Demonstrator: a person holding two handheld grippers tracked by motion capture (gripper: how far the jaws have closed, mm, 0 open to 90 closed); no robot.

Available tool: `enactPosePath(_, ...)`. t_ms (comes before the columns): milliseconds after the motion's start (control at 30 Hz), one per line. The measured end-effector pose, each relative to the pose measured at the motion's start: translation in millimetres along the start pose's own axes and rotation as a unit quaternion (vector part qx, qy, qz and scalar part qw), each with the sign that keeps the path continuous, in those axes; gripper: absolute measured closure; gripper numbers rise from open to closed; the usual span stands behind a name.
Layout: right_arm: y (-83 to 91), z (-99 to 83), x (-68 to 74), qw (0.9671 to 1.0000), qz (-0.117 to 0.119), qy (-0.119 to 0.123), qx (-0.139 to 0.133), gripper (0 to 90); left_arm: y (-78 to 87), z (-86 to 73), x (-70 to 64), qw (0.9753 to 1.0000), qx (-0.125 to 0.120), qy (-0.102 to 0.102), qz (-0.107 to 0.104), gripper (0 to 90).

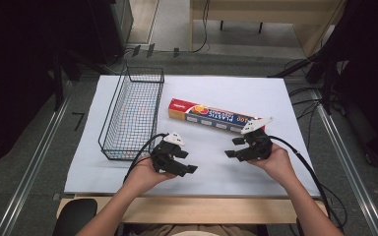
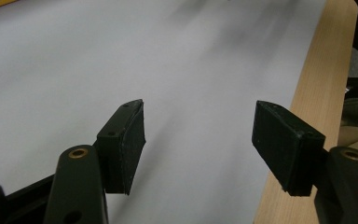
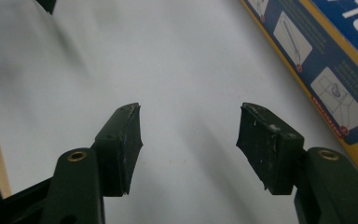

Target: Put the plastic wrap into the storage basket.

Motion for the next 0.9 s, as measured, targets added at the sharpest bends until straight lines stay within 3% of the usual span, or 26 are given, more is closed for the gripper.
enactPosePath(133, 4.6, 4.7, -2.4, 0.9996, -0.02, 0.013, 0.014, 39.8, 1.2, 0.3, 0.6, 1.0, -0.001, -0.001, -0.001, 35.1)
enactPosePath(433, 15.4, 25.4, -5.1, 0.9999, -0.001, 0.002, 0.01, 39.8, 2.0, 2.2, -1.5, 1.0, -0.004, -0.004, -0.001, 35.1)
enactPosePath(567, 16.7, 37.9, -9.6, 0.9997, -0.013, 0.017, 0.014, 39.7, 1.7, 2.6, -3.5, 1.0, -0.004, -0.008, -0.003, 35.1)
enactPosePath(700, 15.3, 46.2, -14.9, 0.9992, -0.016, 0.029, 0.024, 39.7, 1.6, 2.6, -4.3, 0.9999, -0.002, -0.011, -0.004, 35.1)
enactPosePath(900, 14.9, 57.8, -33.8, 0.9986, -0.028, 0.037, 0.027, 39.1, 2.4, 2.8, -4.1, 0.9999, -0.003, -0.011, -0.005, 35.1)
Point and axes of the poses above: each handheld gripper's, and its own axes: y roughly backward along the jaws, z roughly out of its top, x roughly to its left, the point moved 8 cm from there along -y, roughly forward along the jaws
